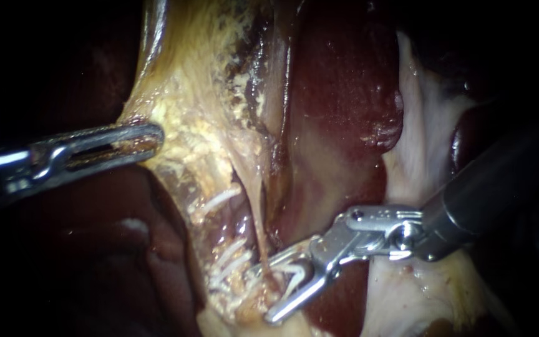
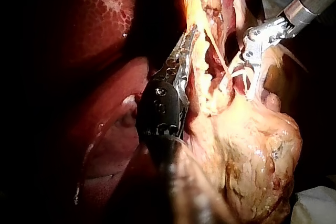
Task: Clipping first clip right tube
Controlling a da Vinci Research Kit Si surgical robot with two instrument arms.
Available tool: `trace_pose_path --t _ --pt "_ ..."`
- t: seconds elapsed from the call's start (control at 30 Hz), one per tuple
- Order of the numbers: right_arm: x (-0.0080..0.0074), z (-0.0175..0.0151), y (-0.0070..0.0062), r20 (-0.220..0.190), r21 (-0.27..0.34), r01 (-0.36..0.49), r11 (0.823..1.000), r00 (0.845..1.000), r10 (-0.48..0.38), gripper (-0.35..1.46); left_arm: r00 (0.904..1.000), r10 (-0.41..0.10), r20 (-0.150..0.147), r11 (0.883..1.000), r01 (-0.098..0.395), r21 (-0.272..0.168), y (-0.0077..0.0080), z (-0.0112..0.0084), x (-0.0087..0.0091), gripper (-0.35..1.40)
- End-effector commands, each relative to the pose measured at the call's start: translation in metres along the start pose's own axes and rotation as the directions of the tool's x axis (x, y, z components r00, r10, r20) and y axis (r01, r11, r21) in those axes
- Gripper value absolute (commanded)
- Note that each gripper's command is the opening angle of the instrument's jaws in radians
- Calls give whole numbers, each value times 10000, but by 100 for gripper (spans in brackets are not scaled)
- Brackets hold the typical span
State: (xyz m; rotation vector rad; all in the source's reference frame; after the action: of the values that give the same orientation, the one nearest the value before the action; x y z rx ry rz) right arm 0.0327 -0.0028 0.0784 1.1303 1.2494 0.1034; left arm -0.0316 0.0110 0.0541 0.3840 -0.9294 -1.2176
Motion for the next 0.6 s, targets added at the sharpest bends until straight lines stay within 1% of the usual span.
trace_pose_path --t 0.03,0.23,0.37,0.4,0.5,0.6 --pt "1 1 1 -3 -8 -12 10000 10000 12 47 10000 -5 1 10000 5 2 0 0 0 -35" --pt "3 5 6 -8 -16 -21 10000 10000 21 43 10000 -9 7 10000 9 -9 -1 2 0 -35" --pt "3 1 8 -45 -96 -30 9999 10000 29 34 10000 -9 8 10000 9 -11 -2 2 0 -35" --pt "2 -2 9 -97 -228 -34 9997 9999 32 20 10000 -9 8 10000 9 -11 -2 2 0 -35" --pt "0 -13 10 -246 -606 -60 9981 9997 45 -35 10000 -9 8 10000 9 -11 -2 1 0 -35" --pt "-3 -23 16 -349 -857 -96 9963 9994 66 -35 10000 -9 8 10000 9 -11 -2 1 0 -35"
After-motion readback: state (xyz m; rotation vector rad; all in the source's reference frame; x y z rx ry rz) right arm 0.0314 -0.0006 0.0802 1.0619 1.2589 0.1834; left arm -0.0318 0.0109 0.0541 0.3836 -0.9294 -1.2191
